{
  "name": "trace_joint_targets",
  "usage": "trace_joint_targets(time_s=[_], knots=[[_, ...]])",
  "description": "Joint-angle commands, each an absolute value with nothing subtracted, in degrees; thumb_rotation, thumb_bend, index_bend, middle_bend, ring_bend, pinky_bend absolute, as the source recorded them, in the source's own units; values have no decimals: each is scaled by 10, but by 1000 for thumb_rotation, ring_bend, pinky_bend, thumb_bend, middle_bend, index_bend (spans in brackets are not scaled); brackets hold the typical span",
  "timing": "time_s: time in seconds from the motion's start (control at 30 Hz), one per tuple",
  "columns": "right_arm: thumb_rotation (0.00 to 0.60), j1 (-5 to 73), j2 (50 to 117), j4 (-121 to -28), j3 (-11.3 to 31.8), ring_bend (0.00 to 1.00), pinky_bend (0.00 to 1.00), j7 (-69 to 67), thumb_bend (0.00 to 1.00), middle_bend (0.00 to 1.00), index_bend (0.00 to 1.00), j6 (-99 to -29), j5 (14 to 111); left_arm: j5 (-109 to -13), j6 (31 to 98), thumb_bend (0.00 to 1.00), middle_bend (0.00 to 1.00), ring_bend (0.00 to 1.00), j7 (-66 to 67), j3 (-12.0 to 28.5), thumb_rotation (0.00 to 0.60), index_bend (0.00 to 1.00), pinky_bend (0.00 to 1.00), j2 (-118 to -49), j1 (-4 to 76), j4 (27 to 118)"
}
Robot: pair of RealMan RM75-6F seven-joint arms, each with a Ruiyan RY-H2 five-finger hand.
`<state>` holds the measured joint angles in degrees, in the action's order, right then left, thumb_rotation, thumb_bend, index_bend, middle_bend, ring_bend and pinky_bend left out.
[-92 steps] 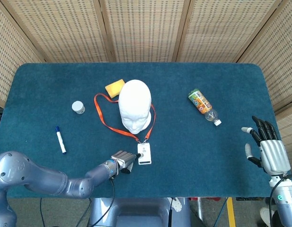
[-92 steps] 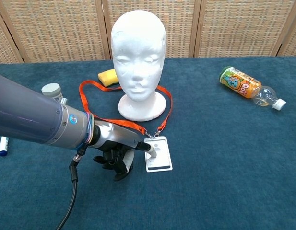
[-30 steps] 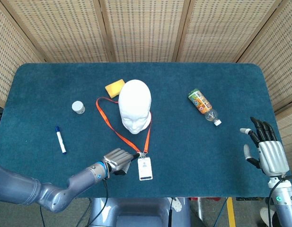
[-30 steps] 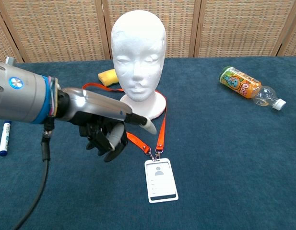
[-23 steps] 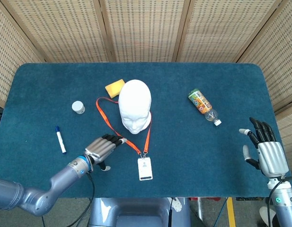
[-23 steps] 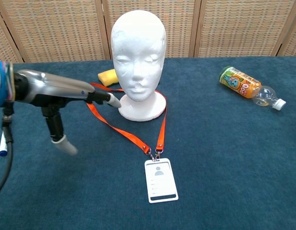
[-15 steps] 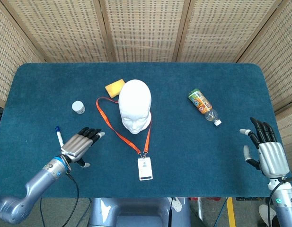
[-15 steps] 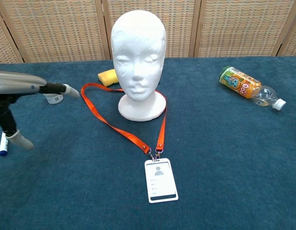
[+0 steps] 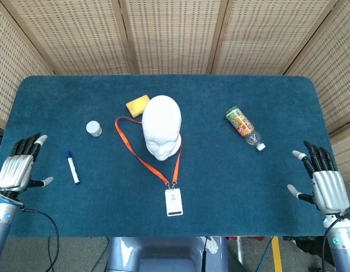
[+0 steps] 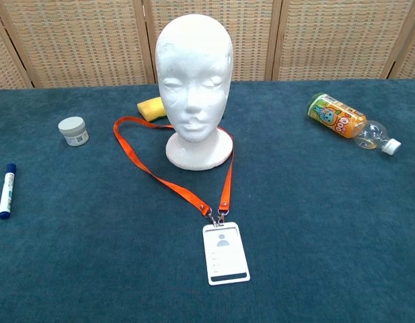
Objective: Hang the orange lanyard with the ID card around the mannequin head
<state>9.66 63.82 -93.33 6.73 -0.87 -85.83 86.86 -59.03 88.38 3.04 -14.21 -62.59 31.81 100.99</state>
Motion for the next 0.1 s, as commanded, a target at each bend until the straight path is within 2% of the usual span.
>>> trace_joint_targets(time_s=[0.03,0.1], knots=[[600,91,634,-944,67,0,0,14,0,0,130,-866,868,-593,922,0,0,0,11,-112,600,0,0,-644,265,987],[600,89,630,-950,66,0,0,24,0,0,125,-866,867,-606,934,0,0,0,3,-108,600,0,0,-646,245,984]])
